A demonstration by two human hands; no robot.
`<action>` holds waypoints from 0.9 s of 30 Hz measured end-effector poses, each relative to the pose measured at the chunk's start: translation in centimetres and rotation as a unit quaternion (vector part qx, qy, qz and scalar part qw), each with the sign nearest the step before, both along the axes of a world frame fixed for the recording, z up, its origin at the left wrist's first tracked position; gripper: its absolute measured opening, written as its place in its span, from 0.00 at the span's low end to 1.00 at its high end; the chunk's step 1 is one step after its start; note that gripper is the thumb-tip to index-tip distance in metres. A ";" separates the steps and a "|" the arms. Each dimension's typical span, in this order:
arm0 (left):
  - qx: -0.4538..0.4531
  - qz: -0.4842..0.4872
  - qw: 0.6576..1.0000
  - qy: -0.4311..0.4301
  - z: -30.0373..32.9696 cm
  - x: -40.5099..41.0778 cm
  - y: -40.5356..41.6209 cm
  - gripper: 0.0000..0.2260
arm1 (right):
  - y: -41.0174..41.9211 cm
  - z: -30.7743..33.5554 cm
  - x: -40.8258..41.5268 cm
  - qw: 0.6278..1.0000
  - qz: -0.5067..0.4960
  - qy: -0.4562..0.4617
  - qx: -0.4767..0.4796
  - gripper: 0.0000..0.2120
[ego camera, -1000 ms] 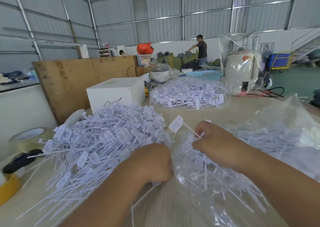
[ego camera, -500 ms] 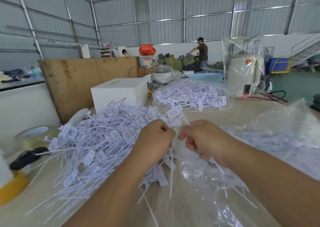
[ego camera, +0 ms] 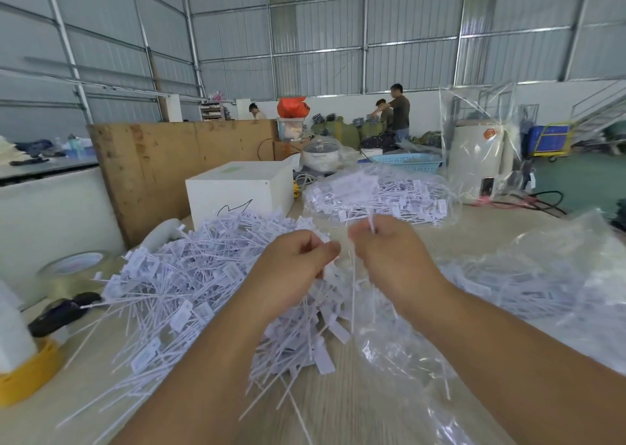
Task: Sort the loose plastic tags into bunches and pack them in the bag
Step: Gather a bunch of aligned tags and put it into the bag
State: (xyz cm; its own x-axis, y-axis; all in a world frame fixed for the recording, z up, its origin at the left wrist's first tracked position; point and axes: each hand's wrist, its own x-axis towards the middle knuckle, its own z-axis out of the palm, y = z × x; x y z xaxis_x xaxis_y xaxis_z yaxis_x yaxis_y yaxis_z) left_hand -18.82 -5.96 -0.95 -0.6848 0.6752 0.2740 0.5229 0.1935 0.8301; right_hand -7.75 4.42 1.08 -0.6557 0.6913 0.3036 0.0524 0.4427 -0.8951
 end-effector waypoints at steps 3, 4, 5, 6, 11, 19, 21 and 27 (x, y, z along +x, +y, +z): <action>-0.230 0.084 0.954 0.173 -0.2 -0.3 -1.0 0.20 | 0.1 1.6 0.2 0.999 -0.025 0.024 0.007 0.16; -0.299 0.100 0.929 0.193 -0.4 -0.2 -1.1 0.27 | 0.0 1.8 0.3 1.000 -0.013 0.012 -0.003 0.16; -0.356 0.110 0.905 0.203 -0.7 -0.2 -1.1 0.37 | -0.3 1.7 0.3 0.999 -0.001 0.000 -0.038 0.16; -0.397 0.113 0.886 0.209 -1.1 -0.1 -0.9 0.47 | -0.4 1.1 0.2 0.996 0.014 -0.014 -0.088 0.13; -0.406 0.119 0.883 0.204 -2.7 0.3 0.3 0.46 | -0.8 -2.6 -0.5 0.943 0.044 -0.079 -0.321 0.09; -0.328 0.115 0.905 0.244 -3.5 -0.2 0.9 0.29 | -0.3 -6.2 -0.7 0.901 0.075 -0.103 -0.415 0.09; -0.298 0.117 0.909 0.268 -3.6 -0.2 1.2 0.29 | -0.2 -6.4 -0.9 0.896 0.089 -0.084 -0.426 0.09; -0.194 0.119 0.930 0.288 -3.8 0.1 1.7 0.23 | -0.1 -6.6 -1.6 0.892 0.072 -0.034 -0.445 0.11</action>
State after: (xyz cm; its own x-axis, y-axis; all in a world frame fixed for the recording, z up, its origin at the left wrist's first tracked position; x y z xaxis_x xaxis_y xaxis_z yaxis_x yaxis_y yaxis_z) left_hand -18.70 -4.25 -4.74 -0.6431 0.6479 0.4081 0.7630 0.5876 0.2693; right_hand -9.35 4.27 -5.48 -0.7531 0.5464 -0.3665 0.1192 -0.4345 -0.8927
